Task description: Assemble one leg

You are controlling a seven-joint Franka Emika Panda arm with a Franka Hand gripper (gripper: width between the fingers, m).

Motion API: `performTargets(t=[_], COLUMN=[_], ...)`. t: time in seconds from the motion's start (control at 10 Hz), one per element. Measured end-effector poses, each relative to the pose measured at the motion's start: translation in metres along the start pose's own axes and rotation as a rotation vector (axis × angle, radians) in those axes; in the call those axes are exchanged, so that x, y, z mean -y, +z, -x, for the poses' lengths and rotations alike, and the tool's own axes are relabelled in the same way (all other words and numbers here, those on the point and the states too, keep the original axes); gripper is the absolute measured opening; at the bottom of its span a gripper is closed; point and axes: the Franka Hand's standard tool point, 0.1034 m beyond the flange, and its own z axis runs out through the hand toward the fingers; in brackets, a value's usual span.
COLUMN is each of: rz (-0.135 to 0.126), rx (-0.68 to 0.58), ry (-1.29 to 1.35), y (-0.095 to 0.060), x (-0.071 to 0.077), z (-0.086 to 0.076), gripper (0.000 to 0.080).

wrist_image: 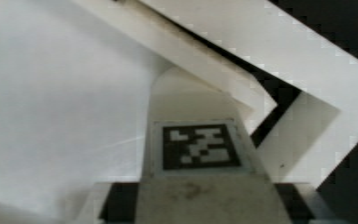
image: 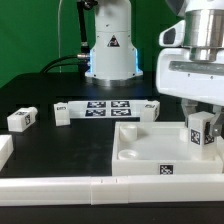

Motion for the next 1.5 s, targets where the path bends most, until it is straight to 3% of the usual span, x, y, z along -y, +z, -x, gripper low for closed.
performTargets(t=[0.4,0.5,0.6,0.7,0.8,1.2,1.5], rz=[0.012,0.011,0.011,0.010,0.010,-0.036,-0.045], rx=[-0.001,0.001,0.001,0.002,0.004,-0.008,-0.036], ry=[0.332,0.348,0.332,0.283,0.286,-0.242,-0.698], y=[-0.0005,-0.0004,-0.0004,-0.0004,-0.0004,-0.0037,-0.0032], x=[0.0005,0.0006,0.0006,0.0007,0.0007,0.0034,0.0040], z=[0.0007,0.0012,0.0013,0.0012,0.0016,0.0072,0.0071], gripper=[0.0292,0.0390,0.0390,0.0576,0.0627,0.0648,0.0649])
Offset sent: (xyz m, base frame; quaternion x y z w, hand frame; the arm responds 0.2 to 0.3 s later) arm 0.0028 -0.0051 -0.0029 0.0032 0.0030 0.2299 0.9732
